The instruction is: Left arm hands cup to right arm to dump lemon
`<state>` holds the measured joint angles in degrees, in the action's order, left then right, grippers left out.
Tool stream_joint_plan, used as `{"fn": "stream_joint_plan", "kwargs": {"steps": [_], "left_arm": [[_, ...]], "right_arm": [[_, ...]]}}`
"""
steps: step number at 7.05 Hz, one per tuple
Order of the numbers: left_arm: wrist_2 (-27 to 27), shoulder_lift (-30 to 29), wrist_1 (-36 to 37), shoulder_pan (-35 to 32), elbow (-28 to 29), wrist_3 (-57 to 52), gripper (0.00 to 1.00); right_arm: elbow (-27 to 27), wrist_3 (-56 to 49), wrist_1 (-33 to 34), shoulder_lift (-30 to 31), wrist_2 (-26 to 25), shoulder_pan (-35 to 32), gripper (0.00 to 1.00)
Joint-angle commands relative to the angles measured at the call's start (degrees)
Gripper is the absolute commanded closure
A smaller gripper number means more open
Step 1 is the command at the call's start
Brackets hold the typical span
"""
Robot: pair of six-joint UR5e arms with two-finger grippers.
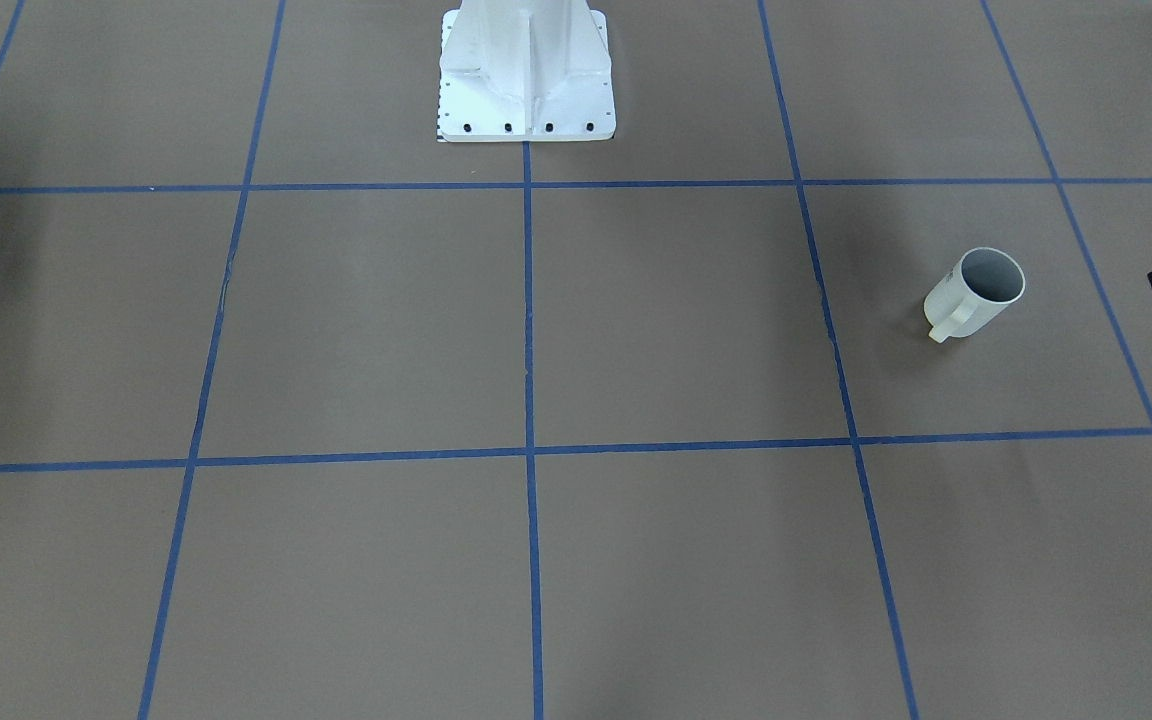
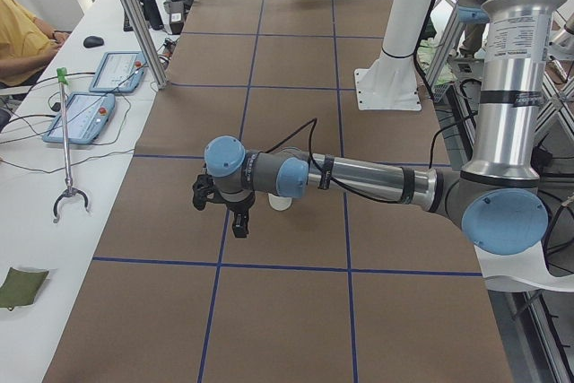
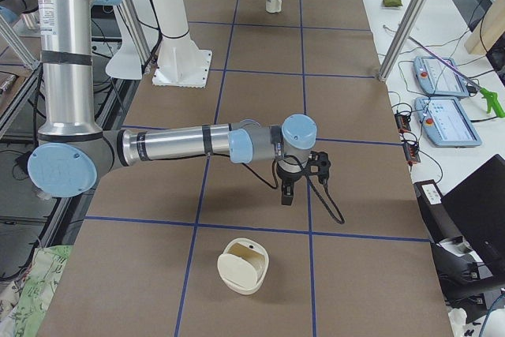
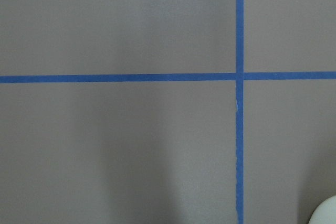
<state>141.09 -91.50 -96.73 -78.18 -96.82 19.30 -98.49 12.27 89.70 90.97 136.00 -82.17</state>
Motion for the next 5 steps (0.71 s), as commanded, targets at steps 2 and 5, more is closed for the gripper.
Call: {"fn": "stream_joint_plan", "kwargs": {"steps": [2,5], "left_arm": [[-0.03,3.34,-10.67,5.74,-0.57,8.83,0.0],[-3.02,4.48,-11.11,11.02,-0.74,8.66,0.0]], "right_arm": [[-0.12,0.04,-0.14,-0.18,-0.03,0.43,0.0],[0.49,0.03,-3.74,0.0,0.15,0.69,0.0]]}}
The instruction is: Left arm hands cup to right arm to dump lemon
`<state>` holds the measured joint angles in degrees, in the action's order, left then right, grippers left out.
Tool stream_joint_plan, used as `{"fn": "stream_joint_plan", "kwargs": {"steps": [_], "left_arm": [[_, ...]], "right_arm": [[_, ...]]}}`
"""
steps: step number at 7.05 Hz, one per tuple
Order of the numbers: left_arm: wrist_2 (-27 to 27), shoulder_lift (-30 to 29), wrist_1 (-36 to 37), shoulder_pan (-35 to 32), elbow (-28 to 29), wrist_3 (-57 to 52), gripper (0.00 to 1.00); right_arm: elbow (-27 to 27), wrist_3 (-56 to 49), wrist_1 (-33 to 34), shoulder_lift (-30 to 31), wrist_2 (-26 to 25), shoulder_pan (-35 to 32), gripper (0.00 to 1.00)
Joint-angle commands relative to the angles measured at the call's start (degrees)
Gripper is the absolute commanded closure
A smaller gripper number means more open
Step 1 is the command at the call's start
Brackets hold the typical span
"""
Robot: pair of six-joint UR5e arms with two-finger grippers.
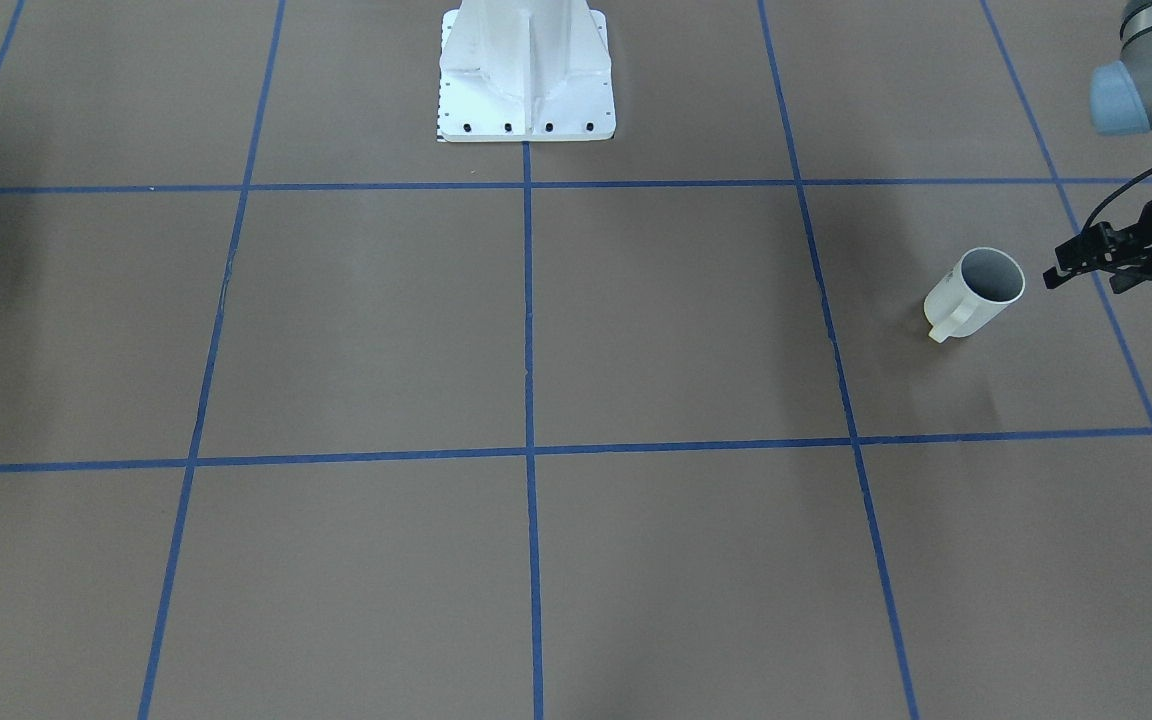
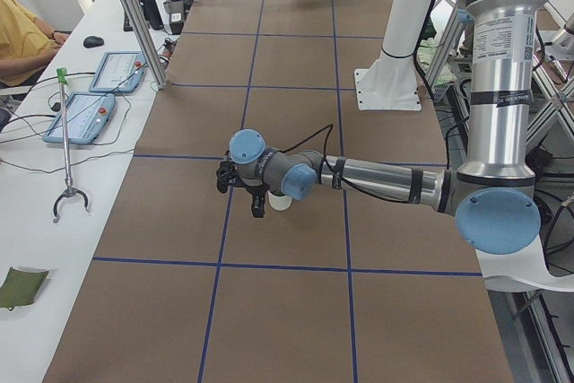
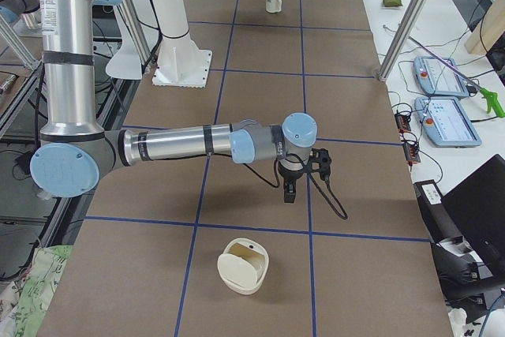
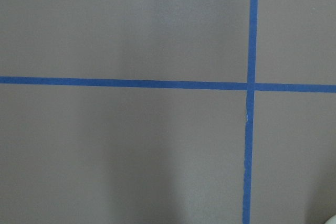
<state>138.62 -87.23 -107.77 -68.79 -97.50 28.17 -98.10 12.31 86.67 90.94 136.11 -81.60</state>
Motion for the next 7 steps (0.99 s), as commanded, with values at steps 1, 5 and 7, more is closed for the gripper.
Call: {"fn": "stream_joint_plan", "kwargs": {"steps": [1,5,7], "left_arm": [[-0.54,0.21,0.01,2.86,-0.06,-0.05,0.01],[-3.25,-0.58,-0.07,6.02,0.29,-0.22,0.09],[-3.62,-0.58,-0.16,6.74,0.38,-0.14,0.22]], "right_arm": [[0.18,-0.09,-0.8,0.03,0.04,0.12,0.0],[0.54,-0.35,-1.15,-0.06,0.04,1.52,0.0],[0.54,-0.35,-1.15,-0.06,0.04,1.96,0.0]]}}
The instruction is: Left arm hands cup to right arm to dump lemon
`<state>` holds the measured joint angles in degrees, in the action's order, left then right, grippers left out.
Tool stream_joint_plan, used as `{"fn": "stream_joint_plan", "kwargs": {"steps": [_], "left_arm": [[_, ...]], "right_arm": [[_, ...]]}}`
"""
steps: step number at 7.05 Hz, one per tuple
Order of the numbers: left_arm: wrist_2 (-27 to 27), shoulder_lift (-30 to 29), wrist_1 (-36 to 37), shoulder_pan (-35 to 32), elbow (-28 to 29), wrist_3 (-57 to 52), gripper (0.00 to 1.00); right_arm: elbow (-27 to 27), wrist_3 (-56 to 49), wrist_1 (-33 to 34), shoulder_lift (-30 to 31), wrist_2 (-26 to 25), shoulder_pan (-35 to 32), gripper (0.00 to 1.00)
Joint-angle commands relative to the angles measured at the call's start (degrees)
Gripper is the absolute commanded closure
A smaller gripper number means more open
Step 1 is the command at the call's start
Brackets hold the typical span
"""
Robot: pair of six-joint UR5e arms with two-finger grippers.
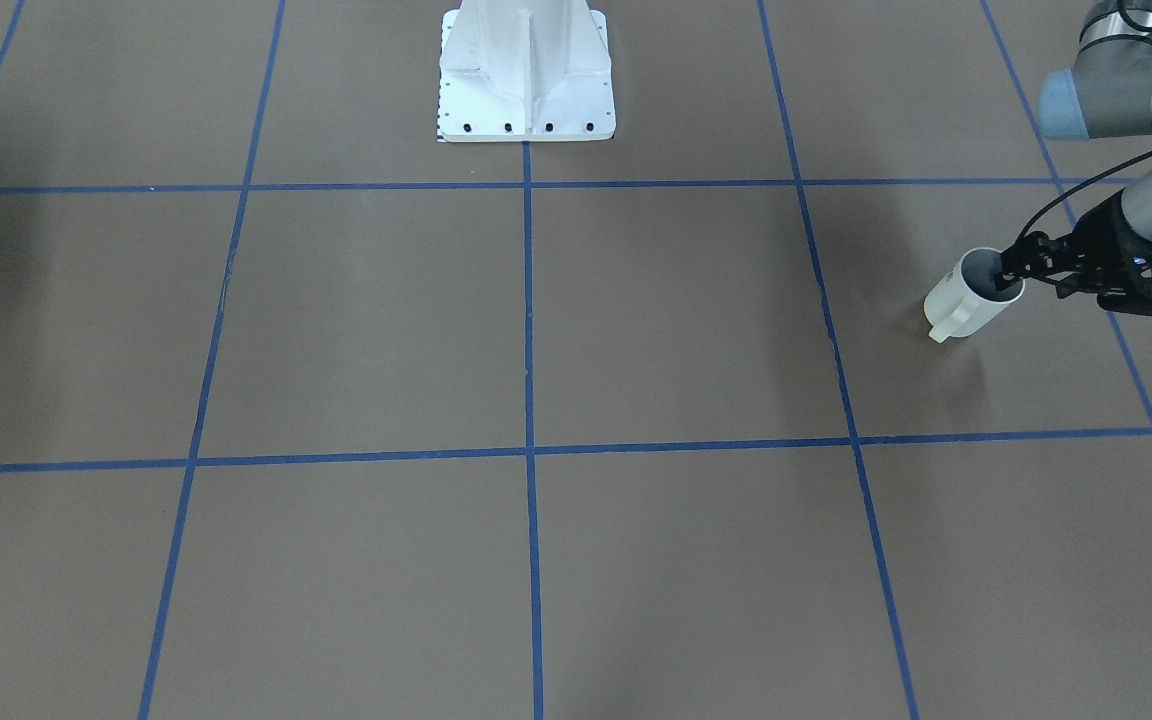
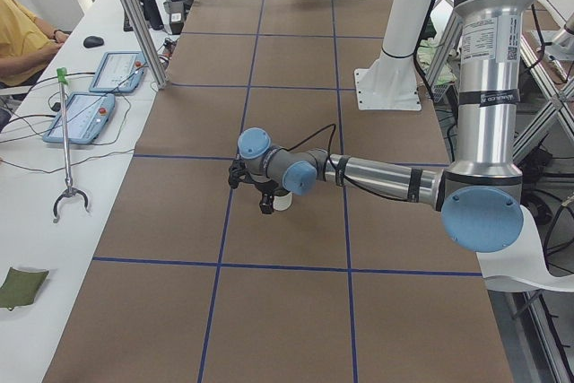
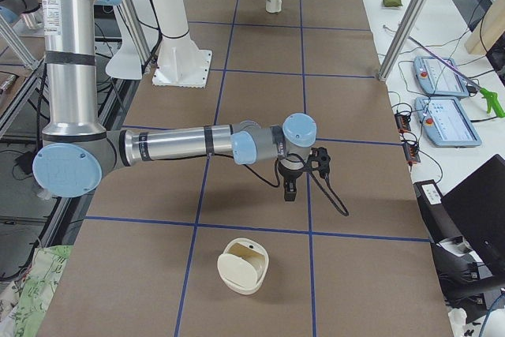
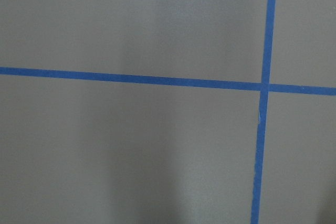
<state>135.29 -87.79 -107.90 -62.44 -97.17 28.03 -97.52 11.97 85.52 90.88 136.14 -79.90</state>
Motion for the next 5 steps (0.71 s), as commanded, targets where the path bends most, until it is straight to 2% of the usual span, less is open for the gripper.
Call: {"fn": "stream_joint_plan", "kwargs": {"steps": [1,2,3,4,5], "left_arm": [[-0.29,0.08,-0.03,0.39,-0.12,0.01,0.24],[-0.29,0.08,-0.03,0.48,-0.21,0.1,0.33],[-0.29,0.08,-0.03,0.48,-0.21,0.1,0.68],[-0.29,-0.01,-0.03,0.48,-0.04,0.27,0.95],[-0.03,-0.01,-0.03,0.48,-0.12,0.36,1.0]], "right_arm": [[-0.03,-0.01,-0.09,0.0,0.0,0.44,0.01],[-0.03,0.07,-0.35,0.0,0.0,0.44,0.0],[-0.03,-0.01,-0.35,0.0,0.0,0.53,0.0],[-0.03,-0.01,-0.35,0.0,0.0,0.62,0.0],[-0.03,-0.01,-0.35,0.0,0.0,1.23,0.0]]}}
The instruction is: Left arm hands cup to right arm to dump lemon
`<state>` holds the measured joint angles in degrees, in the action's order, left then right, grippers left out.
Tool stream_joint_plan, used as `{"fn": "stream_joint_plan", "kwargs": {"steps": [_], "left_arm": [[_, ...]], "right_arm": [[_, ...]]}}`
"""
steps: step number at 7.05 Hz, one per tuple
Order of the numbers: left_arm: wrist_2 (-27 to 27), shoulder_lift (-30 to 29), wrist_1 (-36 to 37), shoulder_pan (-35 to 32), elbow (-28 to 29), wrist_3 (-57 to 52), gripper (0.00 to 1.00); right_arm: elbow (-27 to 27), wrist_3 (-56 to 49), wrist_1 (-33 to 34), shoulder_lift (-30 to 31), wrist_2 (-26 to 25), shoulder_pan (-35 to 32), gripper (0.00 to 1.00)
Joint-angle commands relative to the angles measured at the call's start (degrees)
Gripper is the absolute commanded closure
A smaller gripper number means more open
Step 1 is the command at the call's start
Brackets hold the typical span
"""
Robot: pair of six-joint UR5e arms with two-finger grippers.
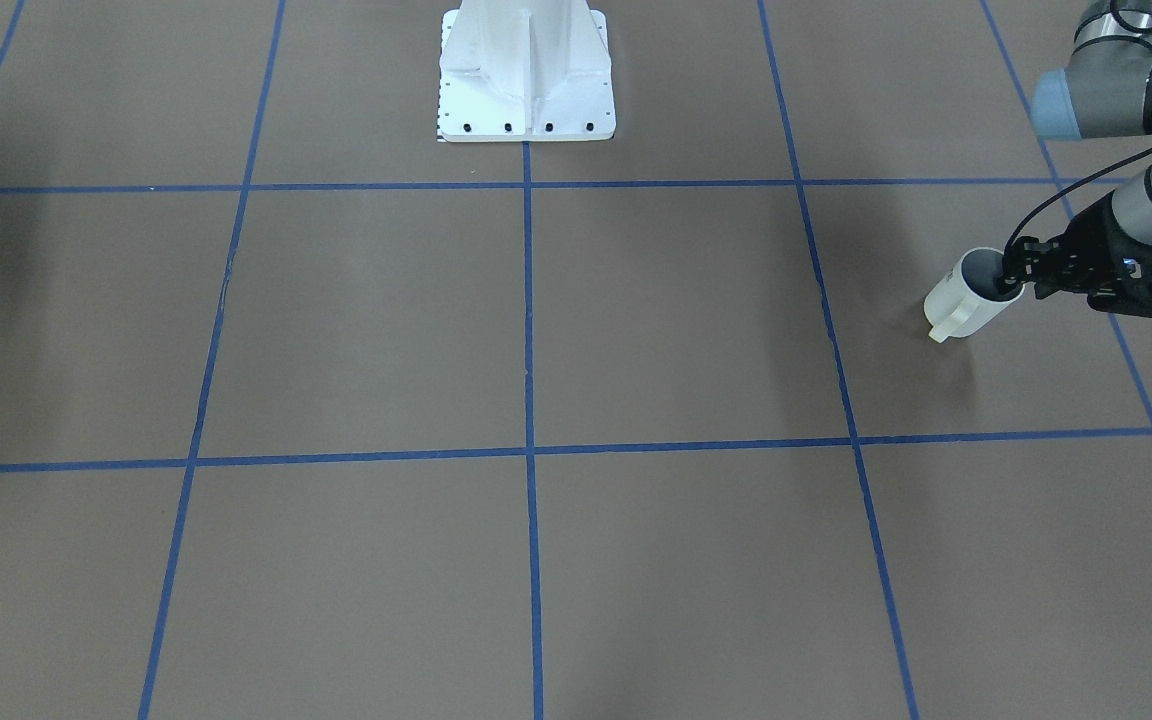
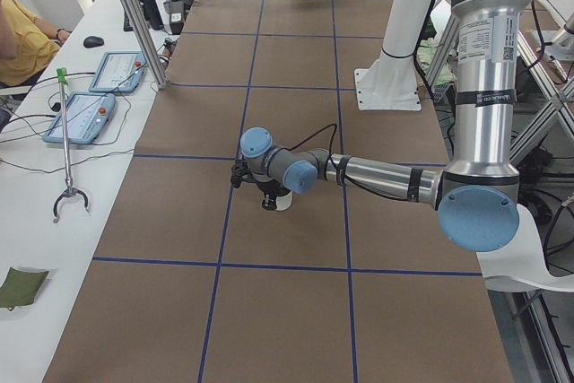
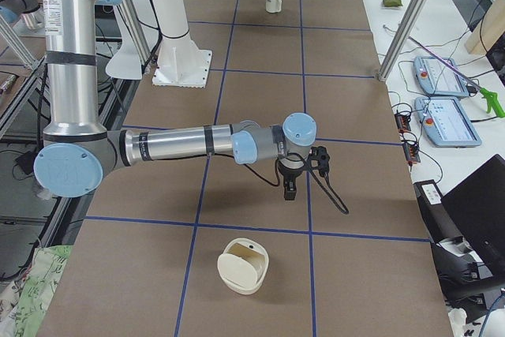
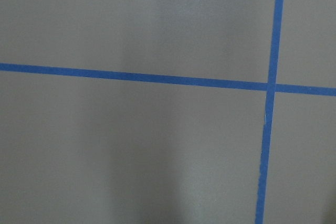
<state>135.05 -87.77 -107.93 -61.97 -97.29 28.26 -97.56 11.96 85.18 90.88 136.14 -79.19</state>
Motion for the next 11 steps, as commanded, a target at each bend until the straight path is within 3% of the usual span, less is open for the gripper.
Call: {"fn": "stream_joint_plan", "kwargs": {"steps": [1,4,7,10,11], "left_arm": [[0.74,-0.12,0.09,0.0,-0.36,0.3,1.0],[5.46,-4.84,0.7,0.0,-3.96,11.07,1.0],[5.49,-19.93,3.15,0.53,-2.21,29.95,1.0],[0.33,-34.35,7.9,6.94,2.6,44.22,1.0],[-0.92,-36.58,9.65,9.38,3.93,44.42,1.0]], "right_arm": [[-0.09,-0.01,-0.1,-0.09,0.0,0.53,0.0],[-0.18,0.34,-4.4,0.27,0.0,0.7,0.0],[-0.09,1.56,-14.48,0.27,0.18,3.24,0.01],[-0.09,5.59,-29.14,-3.33,-0.35,8.78,0.01],[-0.18,8.49,-33.11,-5.08,-4.53,11.14,0.01]]}}
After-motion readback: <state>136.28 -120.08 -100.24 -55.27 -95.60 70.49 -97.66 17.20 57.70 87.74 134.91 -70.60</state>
